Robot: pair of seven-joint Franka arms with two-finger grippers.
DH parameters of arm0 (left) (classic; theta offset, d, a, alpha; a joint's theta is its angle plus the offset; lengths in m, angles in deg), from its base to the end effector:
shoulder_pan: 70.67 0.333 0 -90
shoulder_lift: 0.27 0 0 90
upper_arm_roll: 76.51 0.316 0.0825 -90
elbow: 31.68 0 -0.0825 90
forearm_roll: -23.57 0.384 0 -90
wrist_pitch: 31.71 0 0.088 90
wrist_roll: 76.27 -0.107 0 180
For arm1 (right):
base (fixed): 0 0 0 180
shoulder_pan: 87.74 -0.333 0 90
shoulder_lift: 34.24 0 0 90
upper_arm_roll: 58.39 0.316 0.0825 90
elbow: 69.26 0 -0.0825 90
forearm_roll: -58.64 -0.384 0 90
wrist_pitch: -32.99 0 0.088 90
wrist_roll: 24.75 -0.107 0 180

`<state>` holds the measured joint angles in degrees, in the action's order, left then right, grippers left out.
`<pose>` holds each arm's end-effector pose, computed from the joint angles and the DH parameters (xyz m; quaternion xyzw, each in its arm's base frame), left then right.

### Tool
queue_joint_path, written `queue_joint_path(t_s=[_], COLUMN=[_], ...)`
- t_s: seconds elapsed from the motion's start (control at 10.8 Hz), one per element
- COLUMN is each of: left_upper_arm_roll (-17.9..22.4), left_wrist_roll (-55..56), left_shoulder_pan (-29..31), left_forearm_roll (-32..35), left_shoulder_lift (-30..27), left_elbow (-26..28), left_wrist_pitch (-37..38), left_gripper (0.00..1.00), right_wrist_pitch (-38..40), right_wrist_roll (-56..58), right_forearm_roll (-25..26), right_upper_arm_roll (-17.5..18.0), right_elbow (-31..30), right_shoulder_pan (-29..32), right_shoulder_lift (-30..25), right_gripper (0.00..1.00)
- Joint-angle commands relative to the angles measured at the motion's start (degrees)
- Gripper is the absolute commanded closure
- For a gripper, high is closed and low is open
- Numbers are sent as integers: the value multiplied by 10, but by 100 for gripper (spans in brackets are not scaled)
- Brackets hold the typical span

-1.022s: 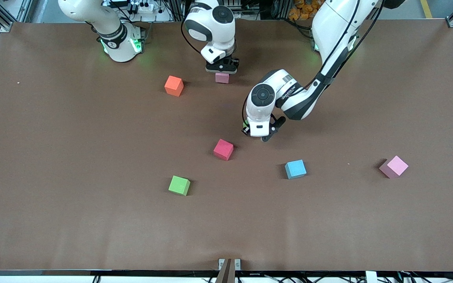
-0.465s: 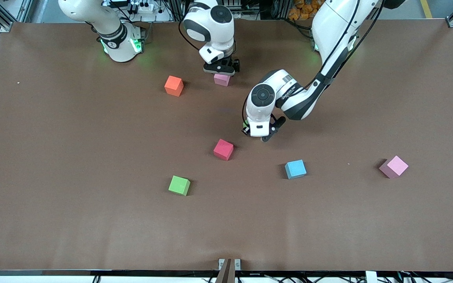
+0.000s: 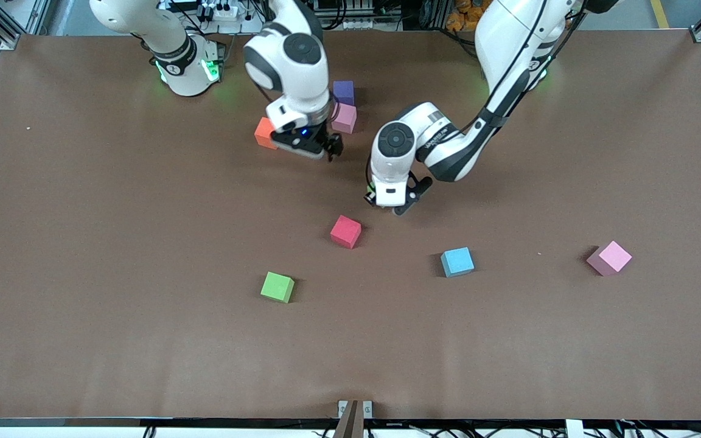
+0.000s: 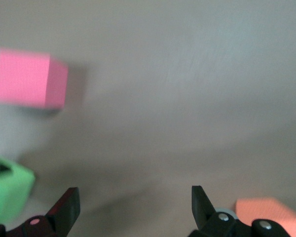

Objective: Arrange blocks into number 1

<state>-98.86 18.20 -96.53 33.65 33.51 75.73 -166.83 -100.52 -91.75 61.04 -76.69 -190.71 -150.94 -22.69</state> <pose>0.4310 -0.4606 0.2113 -0.9323 -0.3575 0.0533 0.0101 0.4024 0.4041 0.3241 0.9836 -0.1742 0.0438 0.0186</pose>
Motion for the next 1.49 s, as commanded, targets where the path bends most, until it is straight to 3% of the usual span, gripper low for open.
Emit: queue_joint_path(t_s=[0.0, 0.19, 0.46, 0.84, 1.12, 1.39], left_upper_arm_roll=[3, -3, -16, -20, -20, -20], left_wrist_roll=[-87, -197, -254, -246, -243, -243], left_shoulder_pan=[-36, -52, -76, -114, -132, -146], left_forearm_roll=[16, 15, 13, 8, 1, -2], left_shoulder_lift=[8, 8, 16, 37, 37, 37], left_elbow=[-14, -12, -12, -17, -16, -16], left_wrist_pitch=[0, 3, 2, 1, 1, 1], left_gripper=[100, 100, 100, 100, 100, 100], right_wrist_pitch=[51, 76, 77, 77, 72, 66], right_wrist_roll=[94, 138, 192, 227, 275, 381], right_forearm_roll=[1, 0, -41, -64, -75, -103], right_upper_arm_roll=[-2, -1, -1, 0, 10, 10], right_elbow=[73, 131, 198, 306, 350, 356], right_shoulder_pan=[79, 129, 196, 219, 251, 255], right_shoulder_lift=[23, 66, 129, 231, 266, 276], right_gripper=[0, 0, 0, 0, 0, 0])
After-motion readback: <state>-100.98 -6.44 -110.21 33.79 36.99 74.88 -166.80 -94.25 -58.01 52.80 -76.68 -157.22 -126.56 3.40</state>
